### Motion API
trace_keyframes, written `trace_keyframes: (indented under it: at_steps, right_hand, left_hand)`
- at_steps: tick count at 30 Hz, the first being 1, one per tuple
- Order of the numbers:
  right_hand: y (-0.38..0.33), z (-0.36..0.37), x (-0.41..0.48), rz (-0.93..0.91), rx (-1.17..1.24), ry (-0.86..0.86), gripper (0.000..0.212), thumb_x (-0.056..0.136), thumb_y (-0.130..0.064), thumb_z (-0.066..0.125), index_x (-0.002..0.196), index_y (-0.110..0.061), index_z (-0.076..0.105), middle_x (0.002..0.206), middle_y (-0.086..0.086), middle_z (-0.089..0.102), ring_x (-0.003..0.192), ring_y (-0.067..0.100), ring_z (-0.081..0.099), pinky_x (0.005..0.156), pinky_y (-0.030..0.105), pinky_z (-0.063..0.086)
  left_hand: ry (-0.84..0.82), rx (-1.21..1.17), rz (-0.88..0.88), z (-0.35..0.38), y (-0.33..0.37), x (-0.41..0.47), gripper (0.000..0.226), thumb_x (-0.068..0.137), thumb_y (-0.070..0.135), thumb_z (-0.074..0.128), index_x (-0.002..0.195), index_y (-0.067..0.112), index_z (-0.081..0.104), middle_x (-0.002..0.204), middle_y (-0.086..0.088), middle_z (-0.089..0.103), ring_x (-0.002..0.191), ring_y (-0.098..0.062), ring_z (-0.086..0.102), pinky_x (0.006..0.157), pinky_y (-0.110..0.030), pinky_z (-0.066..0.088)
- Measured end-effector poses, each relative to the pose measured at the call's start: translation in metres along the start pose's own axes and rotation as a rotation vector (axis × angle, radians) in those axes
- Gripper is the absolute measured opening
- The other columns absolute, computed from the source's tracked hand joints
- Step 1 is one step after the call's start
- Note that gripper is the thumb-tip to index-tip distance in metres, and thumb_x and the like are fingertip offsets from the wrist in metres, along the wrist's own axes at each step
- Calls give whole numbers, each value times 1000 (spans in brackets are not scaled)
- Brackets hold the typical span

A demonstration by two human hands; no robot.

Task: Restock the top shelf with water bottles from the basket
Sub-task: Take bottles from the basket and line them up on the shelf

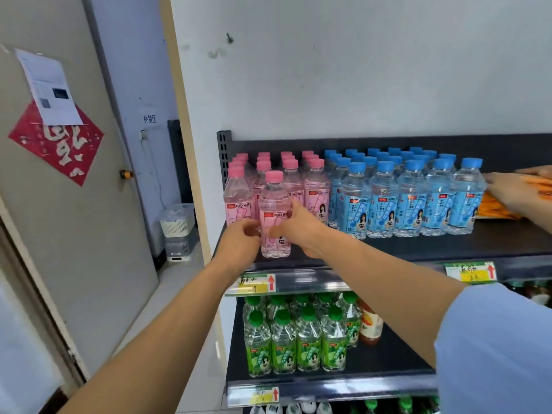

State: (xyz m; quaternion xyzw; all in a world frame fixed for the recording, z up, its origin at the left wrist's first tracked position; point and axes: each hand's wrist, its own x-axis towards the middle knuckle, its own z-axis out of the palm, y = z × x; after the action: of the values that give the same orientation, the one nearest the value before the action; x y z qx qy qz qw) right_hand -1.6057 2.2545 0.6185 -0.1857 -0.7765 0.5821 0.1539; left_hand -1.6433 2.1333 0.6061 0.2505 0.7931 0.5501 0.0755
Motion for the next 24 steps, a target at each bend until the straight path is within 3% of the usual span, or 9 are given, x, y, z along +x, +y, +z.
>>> trace_keyframes:
  at_steps: [5,10,20,24]
  right_hand:
    - [10,6,-4,9,-270,187,62,77,-10,76,125,-5,38,110,7,53,107,23,53,96,33,46]
    - [13,14,11,-7,-299,242,59,81,-11,74,130,-6,42,123,11,58,114,28,55,97,38,47]
    - [21,23,26,-28,-316,304,53,88,-13,65,135,-6,41,127,13,57,115,29,55,94,37,46]
    - [15,11,1,-139,-356,352,36,91,-13,60,125,-6,50,124,9,56,111,24,54,88,31,44]
  left_hand:
    - [2,26,-31,-4,1,2,31,90,-1,51,118,10,59,111,-5,63,103,-21,59,97,-37,49]
    - [-50,66,-39,-5,-1,3,38,91,-1,51,127,12,54,113,-1,61,105,-17,56,99,-36,48]
    - [89,3,63,-16,-2,-12,29,89,-5,44,99,17,61,96,-1,63,98,-21,62,85,-30,51]
    - [63,-20,121,-6,10,-24,31,88,-6,44,98,17,63,89,3,63,96,-19,62,83,-27,51]
